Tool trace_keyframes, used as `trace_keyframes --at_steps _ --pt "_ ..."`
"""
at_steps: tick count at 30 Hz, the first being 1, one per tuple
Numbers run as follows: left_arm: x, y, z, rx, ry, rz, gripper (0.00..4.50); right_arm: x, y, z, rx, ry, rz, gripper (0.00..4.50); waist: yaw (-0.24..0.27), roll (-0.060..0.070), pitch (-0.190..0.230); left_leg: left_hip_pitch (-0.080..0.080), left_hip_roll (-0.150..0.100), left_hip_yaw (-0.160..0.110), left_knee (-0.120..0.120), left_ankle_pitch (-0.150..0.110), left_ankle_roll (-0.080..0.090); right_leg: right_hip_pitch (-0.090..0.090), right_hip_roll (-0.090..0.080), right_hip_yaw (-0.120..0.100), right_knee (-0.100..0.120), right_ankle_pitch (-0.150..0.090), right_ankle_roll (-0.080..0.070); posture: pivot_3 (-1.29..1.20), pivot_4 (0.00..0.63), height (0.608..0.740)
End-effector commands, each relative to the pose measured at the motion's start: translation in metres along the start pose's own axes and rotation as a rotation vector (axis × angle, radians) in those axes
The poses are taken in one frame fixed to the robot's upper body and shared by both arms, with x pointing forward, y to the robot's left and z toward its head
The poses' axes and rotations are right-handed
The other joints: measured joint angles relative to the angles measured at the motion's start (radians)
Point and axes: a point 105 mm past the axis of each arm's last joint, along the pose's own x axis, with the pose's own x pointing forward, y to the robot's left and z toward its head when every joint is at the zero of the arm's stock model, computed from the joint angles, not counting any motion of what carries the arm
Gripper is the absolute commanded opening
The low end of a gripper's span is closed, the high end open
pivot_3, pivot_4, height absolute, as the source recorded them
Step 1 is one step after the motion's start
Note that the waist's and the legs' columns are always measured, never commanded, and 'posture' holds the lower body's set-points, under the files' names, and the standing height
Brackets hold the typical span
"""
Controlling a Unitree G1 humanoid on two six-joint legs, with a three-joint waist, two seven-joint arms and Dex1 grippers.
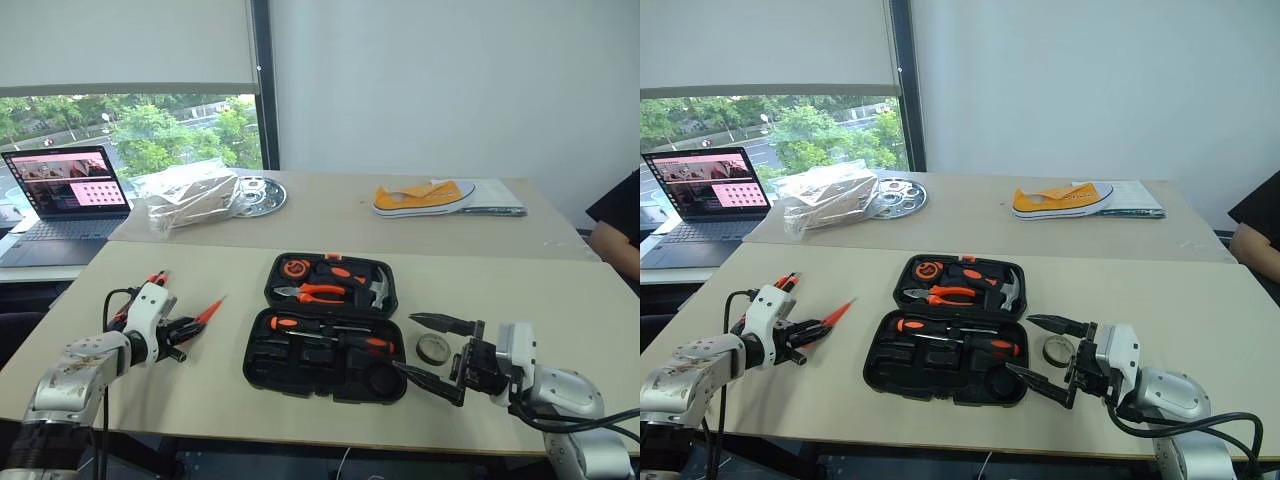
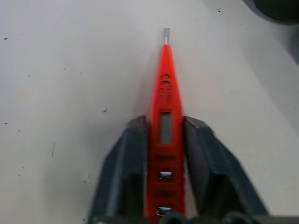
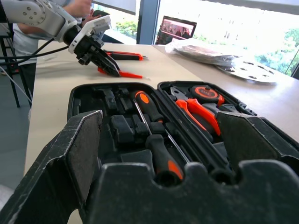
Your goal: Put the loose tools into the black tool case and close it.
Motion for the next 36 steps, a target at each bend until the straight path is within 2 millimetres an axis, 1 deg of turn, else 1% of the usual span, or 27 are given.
trace_keyframes --at_steps 1,2,3,4,5,6,7,8,10,12,13,15,17,19,21,25,28,31,36 --pt "-0.005 -0.009 0.024 0.051 -0.176 -0.097 0.48 -0.004 -0.001 0.014 -0.046 -0.022 -0.006 4.5 0.001 0.0 0.0 0.0 0.0 0.0 0.0 0.0 0.0 0.0 0.0 0.0 0.0 0.0 0.0 0.0 0.15 0.74" --pt "-0.01 -0.015 0.042 0.069 -0.271 -0.158 0.48 -0.006 -0.001 0.015 -0.048 -0.019 -0.008 4.5 0.001 0.0 0.0 -0.001 0.0 -0.001 0.0 0.0 0.0 0.0 0.0 0.0 0.0 0.0 0.0 0.0 0.15 0.74" --pt "-0.014 -0.02 0.054 0.082 -0.332 -0.2 0.48 -0.007 -0.001 0.015 -0.049 -0.018 -0.009 4.5 0.001 -0.001 0.001 -0.002 0.0 -0.001 0.0 0.0 0.0 -0.001 0.0 0.0 0.0 0.0 0.0 0.0 0.15 0.74" --pt "-0.02 -0.033 0.069 0.128 -0.386 -0.296 0.48 -0.009 0.0 0.016 -0.05 -0.013 -0.01 4.5 0.001 -0.001 0.001 -0.002 0.001 -0.001 0.0 0.0 0.0 -0.001 0.0 0.0 0.0 0.0 0.0 0.0 0.15 0.74" --pt "-0.024 -0.042 0.077 0.159 -0.41 -0.364 0.48 -0.01 0.0 0.017 -0.05 -0.01 -0.01 4.5 0.001 -0.002 0.001 -0.002 0.001 -0.001 0.001 0.0 0.0 -0.001 0.0 0.0 0.0 0.0 0.0 0.0 0.15 0.74" --pt "-0.027 -0.057 0.084 0.24 -0.408 -0.459 0.48 -0.011 0.0 0.017 -0.049 -0.005 -0.009 4.5 0.002 -0.002 0.001 -0.003 0.001 -0.002 0.001 0.0 0.0 -0.001 0.0 0.0 0.0 0.0 0.0 0.0 0.15 0.74" --pt "-0.026 -0.079 0.087 0.345 -0.36 -0.591 0.48 -0.013 0.001 0.018 -0.048 0.001 -0.008 4.5 0.002 -0.002 0.001 -0.003 0.001 -0.002 0.001 0.0 0.0 -0.001 0.0 0.0 0.0 0.0 0.0 0.0 0.15 0.74" --pt "-0.022 -0.094 0.087 0.41 -0.305 -0.675 0.48 -0.014 0.001 0.018 -0.047 0.006 -0.006 4.5 0.003 -0.003 0.002 -0.002 0.001 -0.002 0.001 0.0 0.0 0.0 0.0 0.0 -0.001 0.0 0.0 0.0 0.15 0.74" --pt "-0.015 -0.112 0.082 0.49 -0.201 -0.782 0.48 -0.014 0.002 0.018 -0.045 0.006 -0.004 4.5 0.007 -0.002 0.001 -0.002 -0.001 -0.003 0.002 0.0 0.0 0.001 0.0 -0.002 -0.001 0.0 0.0 0.0 0.15 0.74" --pt "-0.006 -0.122 0.073 0.578 -0.122 -0.831 0.48 -0.013 0.002 0.019 -0.036 -0.007 -0.009 4.5 0.002 0.002 0.0 -0.001 -0.001 -0.001 0.002 -0.001 0.001 0.003 0.0 0.0 -0.002 0.0 0.001 0.0 0.15 0.74" --pt "-0.003 -0.124 0.069 0.616 -0.094 -0.847 0.48 -0.012 0.003 0.019 -0.032 -0.012 -0.012 4.5 -0.002 0.002 0.0 -0.001 -0.002 -0.001 0.001 -0.001 0.002 0.004 0.0 0.0 -0.002 -0.001 0.003 0.0 0.15 0.74" --pt "0.015 -0.123 0.062 0.708 -0.017 -0.805 0.48 -0.01 0.005 0.018 -0.037 -0.002 -0.006 4.5 -0.009 0.001 0.0 -0.002 -0.001 0.0 0.001 -0.001 0.002 0.003 0.002 0.003 -0.001 -0.001 0.003 0.0 0.15 0.74" --pt "0.027 -0.123 0.056 0.725 0.039 -0.788 0.48 -0.009 0.006 0.018 -0.043 0.003 0.001 4.5 -0.008 0.001 0.001 -0.001 -0.001 -0.001 0.001 -0.001 0.002 0.002 0.004 0.002 -0.001 -0.001 0.003 0.0 0.15 0.74" --pt "0.033 -0.122 0.049 0.743 0.08 -0.789 0.48 -0.008 0.005 0.019 -0.046 0.002 -0.001 4.5 -0.006 0.0 0.001 -0.002 -0.001 -0.002 0.002 0.0 0.002 0.002 0.003 0.001 -0.001 -0.001 0.003 0.0 0.15 0.74" --pt "0.036 -0.121 0.044 0.761 0.105 -0.794 0.48 -0.008 0.004 0.021 -0.05 0.001 -0.007 4.5 -0.005 0.0 0.001 -0.002 -0.002 -0.001 0.002 -0.001 0.003 0.002 0.003 0.001 -0.002 -0.001 0.003 0.0 0.15 0.74" --pt "0.043 -0.123 0.042 0.759 0.108 -0.786 0.48 -0.009 0.005 0.021 -0.051 0.001 -0.014 4.5 0.0 0.0 0.001 -0.002 -0.002 -0.001 0.003 -0.003 0.006 0.002 0.001 0.001 -0.002 -0.002 0.005 0.0 0.15 0.74" --pt "0.042 -0.128 0.04 0.762 0.112 -0.822 0.48 -0.009 0.006 0.022 -0.05 0.001 -0.017 4.5 0.001 0.0 0.001 -0.002 -0.002 -0.001 0.004 -0.004 0.007 0.002 0.001 0.001 -0.003 -0.002 0.005 0.0 0.15 0.74" --pt "0.044 -0.13 0.038 0.802 0.119 -0.831 0.48 -0.008 0.007 0.021 -0.048 0.002 -0.019 4.5 0.002 0.0 0.001 -0.002 -0.002 -0.001 0.004 -0.004 0.008 0.003 0.0 0.001 -0.003 -0.002 0.006 0.0 0.15 0.74" --pt "0.054 -0.136 0.041 0.857 0.115 -0.848 0.48 -0.007 0.006 0.021 -0.046 0.002 -0.017 4.5 0.004 0.0 0.001 -0.002 -0.003 -0.001 0.005 -0.004 0.008 0.004 0.0 0.001 -0.002 -0.002 0.006 0.0 0.15 0.74"
